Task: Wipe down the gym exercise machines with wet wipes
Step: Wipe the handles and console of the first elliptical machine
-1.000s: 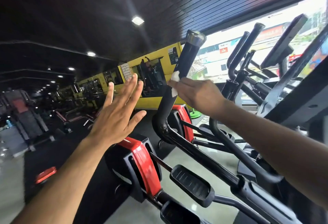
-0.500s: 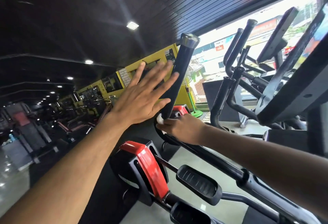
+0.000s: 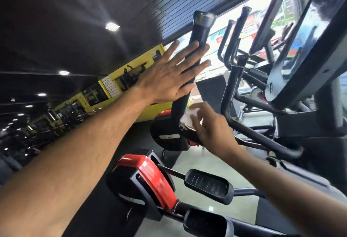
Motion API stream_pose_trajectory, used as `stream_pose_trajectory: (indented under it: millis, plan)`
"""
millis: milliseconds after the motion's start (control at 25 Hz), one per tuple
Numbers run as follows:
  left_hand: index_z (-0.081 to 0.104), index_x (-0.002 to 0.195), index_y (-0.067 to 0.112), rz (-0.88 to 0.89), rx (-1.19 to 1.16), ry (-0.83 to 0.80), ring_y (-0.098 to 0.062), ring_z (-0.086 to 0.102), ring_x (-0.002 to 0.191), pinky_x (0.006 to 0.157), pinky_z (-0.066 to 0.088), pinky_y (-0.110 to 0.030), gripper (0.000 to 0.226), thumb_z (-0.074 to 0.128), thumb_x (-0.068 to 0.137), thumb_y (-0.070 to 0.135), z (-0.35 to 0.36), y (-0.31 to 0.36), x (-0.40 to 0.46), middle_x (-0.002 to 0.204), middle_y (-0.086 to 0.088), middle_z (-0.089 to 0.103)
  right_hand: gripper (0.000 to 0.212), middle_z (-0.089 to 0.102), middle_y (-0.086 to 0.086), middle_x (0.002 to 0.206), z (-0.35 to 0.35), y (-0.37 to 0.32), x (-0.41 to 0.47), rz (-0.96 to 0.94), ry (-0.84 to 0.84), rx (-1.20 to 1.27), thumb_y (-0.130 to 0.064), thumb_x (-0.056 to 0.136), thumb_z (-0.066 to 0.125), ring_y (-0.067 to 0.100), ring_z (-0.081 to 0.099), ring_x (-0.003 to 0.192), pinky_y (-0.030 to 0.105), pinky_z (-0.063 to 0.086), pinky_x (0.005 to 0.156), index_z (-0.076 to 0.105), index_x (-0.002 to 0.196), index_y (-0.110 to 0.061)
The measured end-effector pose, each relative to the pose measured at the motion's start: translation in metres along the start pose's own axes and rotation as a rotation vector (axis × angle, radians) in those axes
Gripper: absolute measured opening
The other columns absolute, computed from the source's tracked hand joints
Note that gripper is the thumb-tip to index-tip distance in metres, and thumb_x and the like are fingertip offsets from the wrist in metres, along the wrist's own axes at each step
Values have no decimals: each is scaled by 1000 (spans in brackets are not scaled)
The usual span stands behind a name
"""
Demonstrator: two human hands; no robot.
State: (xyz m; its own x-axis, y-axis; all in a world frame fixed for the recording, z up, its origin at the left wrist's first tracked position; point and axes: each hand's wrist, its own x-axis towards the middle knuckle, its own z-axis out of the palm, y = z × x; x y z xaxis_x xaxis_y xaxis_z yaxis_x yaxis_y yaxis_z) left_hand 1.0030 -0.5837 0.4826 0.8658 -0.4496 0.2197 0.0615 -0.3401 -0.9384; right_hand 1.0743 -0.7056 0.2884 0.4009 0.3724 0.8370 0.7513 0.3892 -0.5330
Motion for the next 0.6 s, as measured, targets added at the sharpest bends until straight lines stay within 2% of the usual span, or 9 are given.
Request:
stream_pose_trajectory:
  millis: [80, 120, 200, 240, 320, 440, 600]
  plan:
    - [17, 167, 16, 0, -54, 41, -34, 11, 160, 128, 5, -59, 70, 44, 106, 42, 4, 1, -1, 173, -14, 13, 18, 63, -5, 69, 29, -9, -1, 281, 103, 70, -23, 103, 54, 10, 56, 58, 33, 44, 59, 58, 119, -18]
    - [17, 167, 16, -13, -68, 50, -34, 11, 161, 128, 5, -60, 70, 43, 106, 41, 3, 2, 2, 173, -15, 13, 15, 66, -1, 72, 39, -11, 2, 354, 69, 45, -25, 103, 52, 15, 61, 64, 35, 48, 61, 60, 111, -16]
    - [17, 167, 14, -65, -119, 82, -34, 10, 161, 129, 4, -60, 70, 42, 106, 39, 6, 10, -1, 173, -15, 12, 20, 68, 11, 78, 56, -17, 0, 389, -32, -154, -29, 103, 45, 36, 63, 76, 40, 43, 59, 57, 98, -13]
    - [18, 167, 13, -95, -148, 109, -34, 10, 161, 129, 3, -59, 70, 42, 107, 38, 10, 14, -6, 173, -16, 12, 21, 68, 15, 82, 61, -19, -4, 385, -74, -301, -29, 103, 42, 41, 63, 79, 40, 40, 59, 56, 102, -14]
    - [20, 166, 11, -145, -203, 162, -34, 9, 161, 129, -1, -56, 70, 43, 108, 41, 21, 26, -18, 173, -18, 12, 24, 69, 17, 90, 57, -21, -14, 363, -167, -561, -26, 103, 39, 41, 66, 84, 39, 38, 60, 54, 118, -16]
    - [22, 166, 10, -183, -281, 224, -32, 6, 161, 129, -2, -54, 73, 45, 108, 47, 36, 48, -33, 172, -21, 12, 21, 70, 13, 97, 30, -12, -33, 339, -278, -819, -20, 100, 41, 39, 69, 90, 38, 38, 62, 53, 116, -17]
    - [19, 166, 10, -278, -435, 276, -28, 1, 161, 128, 7, -59, 70, 34, 111, 52, 63, 86, -63, 172, -19, 6, 17, 71, 10, 102, -31, 23, -81, 583, -362, -1016, -24, 100, 41, 37, 70, 97, 39, 45, 67, 54, 110, -24]
